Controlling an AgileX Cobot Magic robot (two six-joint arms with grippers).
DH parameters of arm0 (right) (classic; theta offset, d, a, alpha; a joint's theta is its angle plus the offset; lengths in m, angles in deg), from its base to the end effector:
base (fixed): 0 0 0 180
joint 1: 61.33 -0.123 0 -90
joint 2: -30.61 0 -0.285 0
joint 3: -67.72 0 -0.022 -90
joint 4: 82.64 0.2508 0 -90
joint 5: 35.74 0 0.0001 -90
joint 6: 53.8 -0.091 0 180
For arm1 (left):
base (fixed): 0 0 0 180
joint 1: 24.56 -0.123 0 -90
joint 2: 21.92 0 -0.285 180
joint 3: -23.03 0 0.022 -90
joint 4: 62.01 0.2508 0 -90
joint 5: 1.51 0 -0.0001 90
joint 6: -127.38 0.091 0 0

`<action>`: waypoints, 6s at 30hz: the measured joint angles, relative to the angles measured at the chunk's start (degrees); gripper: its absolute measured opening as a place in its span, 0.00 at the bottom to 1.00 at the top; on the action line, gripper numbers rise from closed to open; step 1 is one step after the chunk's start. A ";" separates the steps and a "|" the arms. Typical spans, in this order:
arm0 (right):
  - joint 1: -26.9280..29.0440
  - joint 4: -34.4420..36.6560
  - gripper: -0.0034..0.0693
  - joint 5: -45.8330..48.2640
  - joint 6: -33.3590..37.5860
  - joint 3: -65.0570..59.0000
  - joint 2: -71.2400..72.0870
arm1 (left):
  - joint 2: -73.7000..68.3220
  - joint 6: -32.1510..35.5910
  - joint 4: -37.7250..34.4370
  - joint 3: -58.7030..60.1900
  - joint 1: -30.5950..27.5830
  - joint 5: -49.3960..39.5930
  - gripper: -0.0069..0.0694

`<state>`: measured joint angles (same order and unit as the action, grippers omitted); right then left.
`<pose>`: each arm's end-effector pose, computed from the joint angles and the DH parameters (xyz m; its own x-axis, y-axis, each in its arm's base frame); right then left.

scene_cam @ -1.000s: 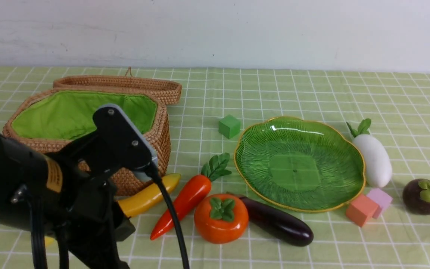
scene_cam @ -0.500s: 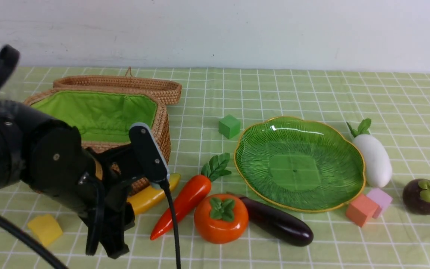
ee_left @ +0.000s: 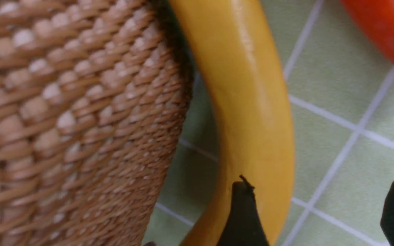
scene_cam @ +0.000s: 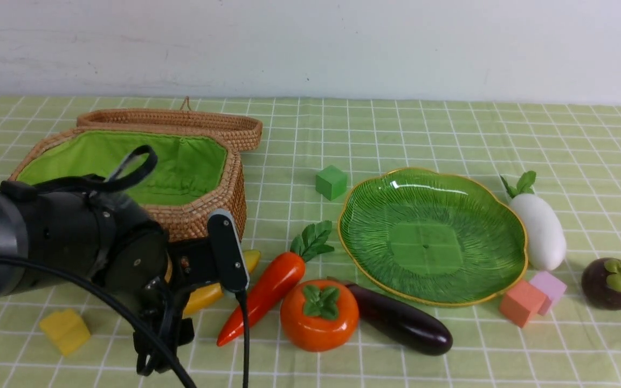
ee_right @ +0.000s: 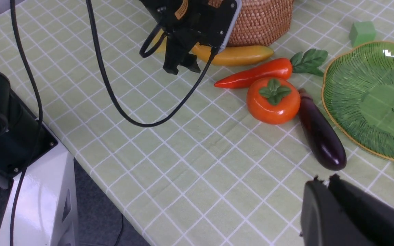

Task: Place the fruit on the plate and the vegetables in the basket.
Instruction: Use the left arm to grab a banana and put it into the right plate, then use the left arm to grab a carrot and put it into the left basket

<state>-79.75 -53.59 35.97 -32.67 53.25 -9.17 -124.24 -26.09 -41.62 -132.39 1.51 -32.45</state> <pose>0.0237 0.0521 0.4250 -0.3884 -0.3117 -0.8672 -0.7348 0.6726 0.0873 0.2862 -0.1218 0.1865 -0.3329 0.9266 -0.1746 0.8367 0.3757 0.3986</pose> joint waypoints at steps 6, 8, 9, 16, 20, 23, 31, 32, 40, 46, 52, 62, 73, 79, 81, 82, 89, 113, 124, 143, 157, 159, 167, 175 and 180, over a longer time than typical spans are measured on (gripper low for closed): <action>0.00 0.00 0.11 0.00 0.00 0.00 0.00 | 0.00 -4.23 5.22 0.00 0.00 2.11 0.75; 0.00 0.00 0.11 0.00 0.00 0.00 0.00 | 0.00 -4.83 5.77 0.00 0.00 2.43 0.74; 0.00 0.00 0.11 0.00 0.00 0.00 0.00 | -0.11 -5.09 5.99 0.00 0.00 2.49 0.74; 0.00 0.00 0.12 0.00 0.00 0.00 0.00 | -3.42 -5.36 6.94 0.00 0.00 2.89 0.63; 0.00 0.00 0.13 0.00 0.00 0.00 0.00 | -5.04 -5.36 7.44 0.00 0.00 3.14 0.60; 0.00 0.00 0.13 0.00 0.00 0.00 0.00 | -5.87 -5.36 7.41 -0.07 0.00 2.94 0.59; 0.00 0.00 0.14 0.00 0.00 0.00 0.00 | -5.62 -5.53 6.76 -0.29 0.00 0.52 0.50; 0.00 0.00 0.14 0.00 0.00 0.00 0.00 | -5.60 -5.53 6.70 -0.29 0.00 0.22 0.50; 0.00 0.00 0.15 0.00 0.00 0.00 0.00 | -1.09 -4.91 1.54 -0.29 0.00 -2.27 0.50; 0.00 0.00 0.16 0.00 0.00 0.00 0.00 | 2.41 -3.83 -2.89 -0.29 0.43 -6.82 0.50; 0.00 0.00 0.17 0.00 0.00 0.00 0.00 | 5.40 -0.55 -10.68 -0.29 0.49 -11.46 0.50; 0.00 0.00 0.17 0.00 0.00 0.00 0.00 | 17.18 4.08 -19.31 -0.12 0.49 -15.10 0.50; 0.00 0.00 0.18 0.00 0.00 0.00 0.00 | 25.85 5.84 -27.95 -0.01 0.49 -19.50 0.50; 0.00 -0.71 0.18 -2.49 -0.05 0.00 0.00 | 26.35 9.54 -32.16 0.05 0.49 -16.03 0.50; 0.00 -2.47 0.18 -5.25 -0.32 0.00 0.00 | 26.35 11.28 -35.08 0.05 0.49 -13.27 0.50; 0.00 -3.40 0.19 -6.38 -0.61 0.00 0.00 | 26.29 12.33 -36.86 -0.10 0.49 -11.97 0.50; 0.00 -16.16 0.19 -13.34 -10.06 0.00 0.00 | 20.50 24.02 -53.22 -7.31 0.56 -8.29 0.50; 0.00 -26.61 0.21 -15.10 -21.13 0.00 -0.05 | -25.37 26.15 -59.29 -46.63 11.85 5.89 0.50; 0.00 -26.24 0.22 -15.10 -21.13 0.00 -0.05 | -29.35 25.99 -59.59 -47.44 11.85 8.88 0.83; 0.00 -26.18 0.24 -9.22 -21.13 0.00 -0.05 | -8.69 -18.49 -30.40 -47.66 11.85 -24.69 0.07; 0.00 -3.67 0.24 -6.04 -5.57 0.00 -0.05 | 0.51 -30.19 -22.68 -27.26 11.85 -37.23 0.07; 0.00 -1.48 0.24 -5.99 -4.00 0.00 -0.05 | 0.64 -30.30 -21.82 -24.05 11.85 -33.07 0.08; 0.00 -0.05 0.25 -5.48 -2.41 0.00 -0.05 | -5.53 -31.53 -13.24 -21.18 11.85 -21.90 0.39; 0.00 0.63 0.25 -3.76 -2.18 0.00 -0.05 | -10.92 -34.29 -7.30 -21.18 11.85 -18.17 0.59; 0.00 2.21 0.25 -3.03 -2.18 0.00 -0.05 | -13.04 -34.41 -6.46 -21.18 11.85 -16.04 0.58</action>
<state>-79.75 -51.37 32.95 -34.86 53.25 -9.22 -137.28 -60.50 -48.08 -153.56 13.36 -48.49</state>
